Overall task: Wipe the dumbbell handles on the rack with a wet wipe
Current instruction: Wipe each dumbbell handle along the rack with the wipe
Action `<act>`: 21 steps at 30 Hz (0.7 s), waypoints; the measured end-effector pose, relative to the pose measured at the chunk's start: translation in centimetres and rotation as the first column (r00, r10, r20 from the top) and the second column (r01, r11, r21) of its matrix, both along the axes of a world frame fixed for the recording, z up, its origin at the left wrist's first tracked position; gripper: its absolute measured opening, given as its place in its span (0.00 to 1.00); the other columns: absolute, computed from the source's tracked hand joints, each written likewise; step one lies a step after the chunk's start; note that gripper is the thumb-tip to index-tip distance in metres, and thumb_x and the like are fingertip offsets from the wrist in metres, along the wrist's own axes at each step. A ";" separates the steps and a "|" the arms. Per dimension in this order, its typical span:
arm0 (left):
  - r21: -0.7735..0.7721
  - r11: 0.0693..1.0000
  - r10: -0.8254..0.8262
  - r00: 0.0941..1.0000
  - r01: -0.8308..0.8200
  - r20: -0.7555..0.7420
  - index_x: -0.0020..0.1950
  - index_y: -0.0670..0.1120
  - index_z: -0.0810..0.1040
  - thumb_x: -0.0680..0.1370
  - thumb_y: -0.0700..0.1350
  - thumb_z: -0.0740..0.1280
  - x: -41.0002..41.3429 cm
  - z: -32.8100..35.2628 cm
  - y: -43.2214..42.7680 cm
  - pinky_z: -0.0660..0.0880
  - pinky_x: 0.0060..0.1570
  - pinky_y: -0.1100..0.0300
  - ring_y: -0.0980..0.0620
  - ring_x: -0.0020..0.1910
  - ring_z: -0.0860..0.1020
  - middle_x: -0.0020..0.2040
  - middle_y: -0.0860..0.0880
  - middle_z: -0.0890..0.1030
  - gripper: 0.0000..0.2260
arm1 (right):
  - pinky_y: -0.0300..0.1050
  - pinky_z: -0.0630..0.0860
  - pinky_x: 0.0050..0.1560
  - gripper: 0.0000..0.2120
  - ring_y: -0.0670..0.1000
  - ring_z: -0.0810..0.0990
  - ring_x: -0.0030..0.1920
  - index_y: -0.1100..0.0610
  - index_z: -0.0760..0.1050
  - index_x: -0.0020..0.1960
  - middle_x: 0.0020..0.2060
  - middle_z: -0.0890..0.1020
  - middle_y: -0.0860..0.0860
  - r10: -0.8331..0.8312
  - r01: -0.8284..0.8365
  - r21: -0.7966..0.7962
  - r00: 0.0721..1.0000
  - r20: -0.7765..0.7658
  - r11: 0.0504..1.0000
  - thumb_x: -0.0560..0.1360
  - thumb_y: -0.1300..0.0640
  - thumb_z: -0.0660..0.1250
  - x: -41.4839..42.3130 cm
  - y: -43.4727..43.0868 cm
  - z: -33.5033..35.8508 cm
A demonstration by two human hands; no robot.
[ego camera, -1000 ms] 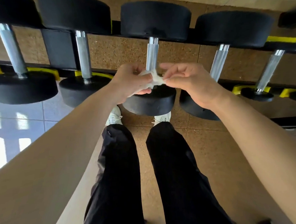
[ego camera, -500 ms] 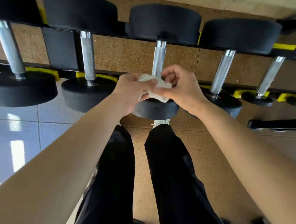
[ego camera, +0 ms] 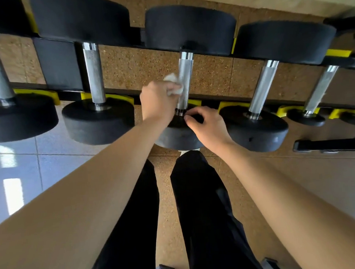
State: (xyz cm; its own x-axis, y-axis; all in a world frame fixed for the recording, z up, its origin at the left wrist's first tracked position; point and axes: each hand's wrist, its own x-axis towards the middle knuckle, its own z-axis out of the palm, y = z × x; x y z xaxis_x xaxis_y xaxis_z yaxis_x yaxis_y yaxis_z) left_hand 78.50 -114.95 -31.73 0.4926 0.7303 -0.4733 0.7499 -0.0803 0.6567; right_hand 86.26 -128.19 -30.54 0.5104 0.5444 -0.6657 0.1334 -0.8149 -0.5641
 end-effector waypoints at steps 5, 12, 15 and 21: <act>-0.003 0.985 -0.171 0.979 0.173 0.108 0.50 0.47 0.88 0.74 0.36 0.74 -1.9 -0.4 -0.4 0.80 0.50 0.62 0.54 0.47 0.83 0.49 0.51 0.86 0.09 | 0.49 0.74 0.60 0.06 0.49 0.78 0.57 0.49 0.82 0.51 0.50 0.83 0.45 0.013 -0.013 -0.011 1.000 0.001 1.000 0.75 0.51 0.69 0.2 0.2 -0.2; 0.480 0.830 -0.408 0.896 0.284 0.176 0.44 0.44 0.87 0.69 0.32 0.72 2.0 -1.0 0.4 0.77 0.45 0.54 0.42 0.49 0.80 0.48 0.48 0.86 0.09 | 0.30 0.72 0.48 0.06 0.39 0.79 0.47 0.52 0.82 0.52 0.46 0.83 0.42 -0.060 0.062 0.015 0.995 -0.075 0.998 0.76 0.55 0.71 0.8 0.2 0.5; 0.258 0.770 -0.602 0.798 0.584 -0.008 0.50 0.48 0.87 0.71 0.35 0.72 1.3 -1.7 -0.2 0.79 0.50 0.48 0.41 0.51 0.80 0.49 0.47 0.86 0.11 | 0.39 0.78 0.53 0.08 0.42 0.81 0.49 0.55 0.79 0.52 0.47 0.83 0.46 -0.225 0.227 0.058 0.974 -0.039 0.972 0.73 0.62 0.71 1.1 -0.2 0.5; -0.281 0.853 -0.396 0.897 0.439 0.197 0.51 0.48 0.85 0.77 0.39 0.72 -0.9 0.5 0.8 0.73 0.42 0.72 0.65 0.40 0.79 0.45 0.52 0.85 0.06 | 0.41 0.79 0.58 0.32 0.43 0.79 0.59 0.51 0.70 0.71 0.66 0.75 0.44 -0.137 0.159 0.104 0.972 -0.192 0.982 0.71 0.69 0.71 3.4 0.2 1.9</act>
State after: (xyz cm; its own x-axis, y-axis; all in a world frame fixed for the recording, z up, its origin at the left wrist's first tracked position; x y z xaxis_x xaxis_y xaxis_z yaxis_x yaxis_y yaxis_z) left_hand 77.57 -114.17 -31.23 0.7892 0.2677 -0.5528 0.5999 -0.1431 0.7872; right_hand 89.68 -128.00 -28.67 0.4664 0.5524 -0.6909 -0.0986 -0.7437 -0.6612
